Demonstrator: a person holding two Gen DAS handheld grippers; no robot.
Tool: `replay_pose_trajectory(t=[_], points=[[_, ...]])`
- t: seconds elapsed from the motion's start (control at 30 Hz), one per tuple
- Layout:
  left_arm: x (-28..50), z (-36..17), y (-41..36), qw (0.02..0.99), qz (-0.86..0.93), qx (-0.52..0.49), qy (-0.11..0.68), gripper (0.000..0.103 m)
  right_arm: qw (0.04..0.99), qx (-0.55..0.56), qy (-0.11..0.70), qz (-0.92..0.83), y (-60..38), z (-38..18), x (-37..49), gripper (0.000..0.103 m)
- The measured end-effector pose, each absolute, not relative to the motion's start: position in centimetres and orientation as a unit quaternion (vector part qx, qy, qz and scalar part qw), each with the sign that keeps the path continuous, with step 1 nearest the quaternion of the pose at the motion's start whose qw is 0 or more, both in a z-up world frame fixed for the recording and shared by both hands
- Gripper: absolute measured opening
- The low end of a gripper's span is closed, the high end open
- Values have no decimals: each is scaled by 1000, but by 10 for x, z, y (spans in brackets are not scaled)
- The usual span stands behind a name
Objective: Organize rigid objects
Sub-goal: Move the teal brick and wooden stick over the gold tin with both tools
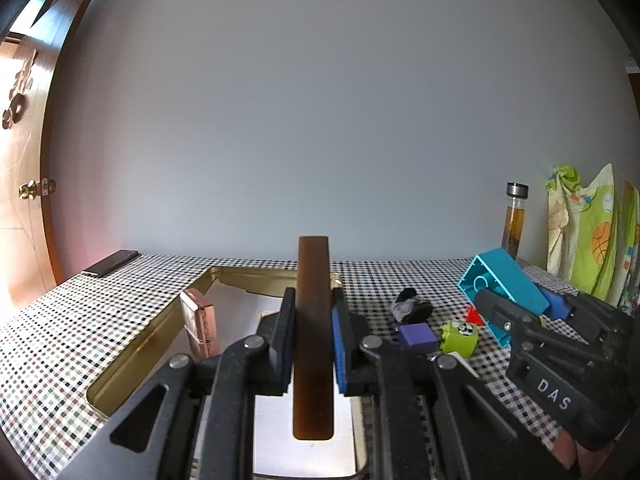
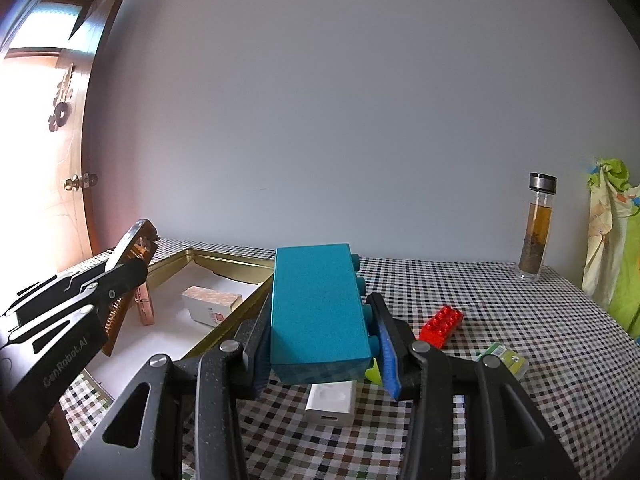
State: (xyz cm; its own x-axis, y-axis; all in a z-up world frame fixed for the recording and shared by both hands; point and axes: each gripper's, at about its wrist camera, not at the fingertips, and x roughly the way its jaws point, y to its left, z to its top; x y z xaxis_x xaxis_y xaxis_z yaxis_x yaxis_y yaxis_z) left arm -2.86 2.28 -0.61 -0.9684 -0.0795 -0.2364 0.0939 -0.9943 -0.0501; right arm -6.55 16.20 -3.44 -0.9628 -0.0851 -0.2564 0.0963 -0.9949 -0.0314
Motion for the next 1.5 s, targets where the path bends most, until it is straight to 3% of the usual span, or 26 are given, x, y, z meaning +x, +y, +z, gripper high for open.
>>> replay_pose_trajectory(t=[1.03,1.5], points=[[-27,-7,-14,81,-989,119,39,14,81,132,34,-987,129,-35,-72,46],[-47,-4,-60,73,-980,176,61,14,141,164,53,-975,91,-36,-93,46]])
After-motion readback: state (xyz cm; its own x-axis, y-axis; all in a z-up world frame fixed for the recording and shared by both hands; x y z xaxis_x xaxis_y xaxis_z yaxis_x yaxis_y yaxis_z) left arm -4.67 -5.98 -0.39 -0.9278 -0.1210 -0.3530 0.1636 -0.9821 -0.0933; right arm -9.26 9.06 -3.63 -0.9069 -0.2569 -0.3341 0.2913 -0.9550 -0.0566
